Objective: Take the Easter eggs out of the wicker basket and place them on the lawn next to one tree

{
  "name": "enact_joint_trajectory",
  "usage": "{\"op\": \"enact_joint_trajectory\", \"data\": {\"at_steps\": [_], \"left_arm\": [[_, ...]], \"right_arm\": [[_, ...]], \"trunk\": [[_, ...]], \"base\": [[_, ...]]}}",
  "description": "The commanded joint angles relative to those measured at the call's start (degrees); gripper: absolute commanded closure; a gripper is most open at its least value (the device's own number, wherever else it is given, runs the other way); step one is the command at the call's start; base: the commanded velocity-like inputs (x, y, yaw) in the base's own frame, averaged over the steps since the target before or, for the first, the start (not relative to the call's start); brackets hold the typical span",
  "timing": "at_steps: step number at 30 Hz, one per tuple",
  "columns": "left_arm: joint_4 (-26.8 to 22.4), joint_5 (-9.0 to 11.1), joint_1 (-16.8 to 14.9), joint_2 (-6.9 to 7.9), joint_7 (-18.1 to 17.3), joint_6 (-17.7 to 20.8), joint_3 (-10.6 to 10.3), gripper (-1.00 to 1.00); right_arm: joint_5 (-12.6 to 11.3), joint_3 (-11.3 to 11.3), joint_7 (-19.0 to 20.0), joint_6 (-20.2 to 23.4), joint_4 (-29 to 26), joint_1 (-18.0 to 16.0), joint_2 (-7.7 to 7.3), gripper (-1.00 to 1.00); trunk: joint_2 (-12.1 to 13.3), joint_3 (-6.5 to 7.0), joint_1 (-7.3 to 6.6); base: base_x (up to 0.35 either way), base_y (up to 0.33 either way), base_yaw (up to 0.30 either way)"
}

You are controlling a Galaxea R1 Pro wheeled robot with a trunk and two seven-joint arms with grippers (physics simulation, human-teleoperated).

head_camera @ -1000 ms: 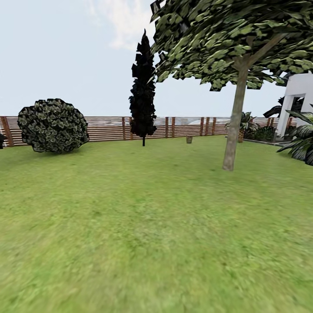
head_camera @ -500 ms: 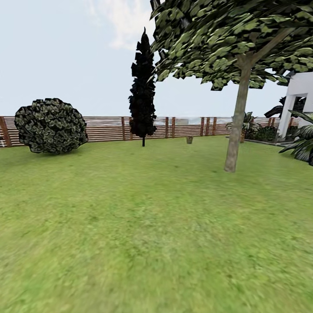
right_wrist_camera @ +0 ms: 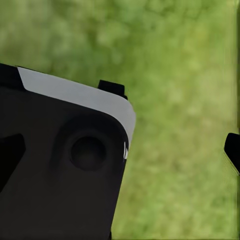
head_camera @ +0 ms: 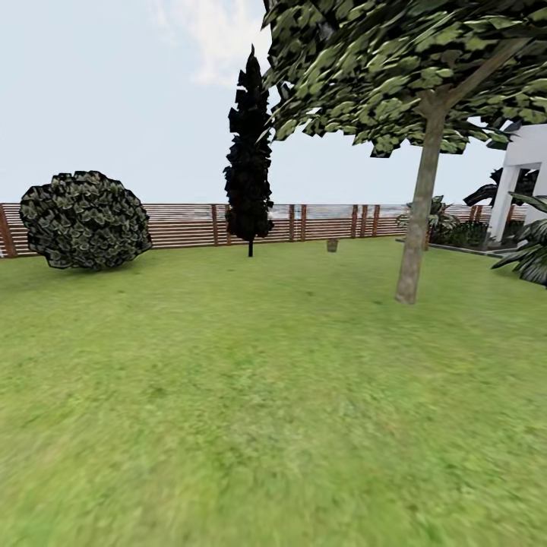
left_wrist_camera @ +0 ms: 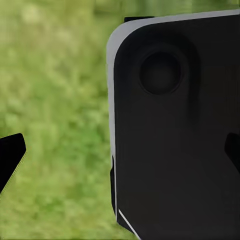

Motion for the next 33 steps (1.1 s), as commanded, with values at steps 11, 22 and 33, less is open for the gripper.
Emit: {"op": "enact_joint_trajectory", "data": {"at_steps": [11, 22, 33], "left_arm": [[-0.1, 0.0, 0.0, -0.01, 0.1, 0.0, -0.1, -1.0], [-0.1, 0.0, 0.0, -0.01, 0.1, 0.0, -0.1, -1.0], [0.0, 0.0, 0.0, -0.09, 0.1, 0.0, -0.1, -1.0]], "right_arm": [[0.4, 0.3, 0.0, -0.4, 0.3, -0.1, -0.01, -1.0], [0.3, 0.2, 0.0, -0.4, 0.3, -0.1, -0.01, -1.0], [0.4, 0.3, 0.0, -0.4, 0.2, -0.1, -0.01, -1.0]], "trunk": [[0.0, -0.05, 0.03], [0.0, -0.05, 0.03], [0.0, -0.05, 0.03]], "base": [[0.288, 0.0, 0.0], [0.288, 0.0, 0.0], [0.294, 0.0, 0.0]]}}
